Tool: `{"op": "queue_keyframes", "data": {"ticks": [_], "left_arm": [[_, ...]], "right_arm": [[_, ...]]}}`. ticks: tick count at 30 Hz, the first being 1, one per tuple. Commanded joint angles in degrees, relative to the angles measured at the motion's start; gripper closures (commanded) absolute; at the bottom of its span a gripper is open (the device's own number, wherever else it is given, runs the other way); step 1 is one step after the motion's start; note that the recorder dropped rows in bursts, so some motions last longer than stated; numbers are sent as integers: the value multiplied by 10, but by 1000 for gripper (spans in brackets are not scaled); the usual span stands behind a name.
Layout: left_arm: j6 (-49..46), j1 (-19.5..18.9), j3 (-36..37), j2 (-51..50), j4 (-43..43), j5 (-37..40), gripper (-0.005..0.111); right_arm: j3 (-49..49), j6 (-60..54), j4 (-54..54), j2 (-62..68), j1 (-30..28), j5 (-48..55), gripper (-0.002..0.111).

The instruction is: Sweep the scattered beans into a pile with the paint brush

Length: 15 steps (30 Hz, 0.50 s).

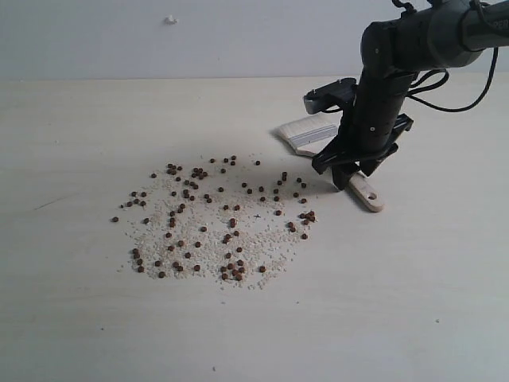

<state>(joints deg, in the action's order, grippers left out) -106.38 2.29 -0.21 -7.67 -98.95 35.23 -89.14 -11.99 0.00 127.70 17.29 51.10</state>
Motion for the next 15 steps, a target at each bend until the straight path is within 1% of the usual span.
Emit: {"op": "queue_keyframes", "data": {"ticks": [1,4,6,8,10,15], "left_arm": [[6,2,2,2,-6,4,107],[6,2,2,2,-6,6,107],[6,2,2,2,-6,7,107],[6,2,2,2,-7,7,107],[4,2,2,2,-10,7,107],[1,2,-2,2,-10,7,107]], "right_arm": [[2,2,0,9,-1,5,59],[2,2,0,11,-1,9,63],[2,2,0,11,-1,14,72],[2,2,0,11,-1,20,88],[2,2,0,11,-1,24,107],[2,2,0,5,-1,26,108]]}}
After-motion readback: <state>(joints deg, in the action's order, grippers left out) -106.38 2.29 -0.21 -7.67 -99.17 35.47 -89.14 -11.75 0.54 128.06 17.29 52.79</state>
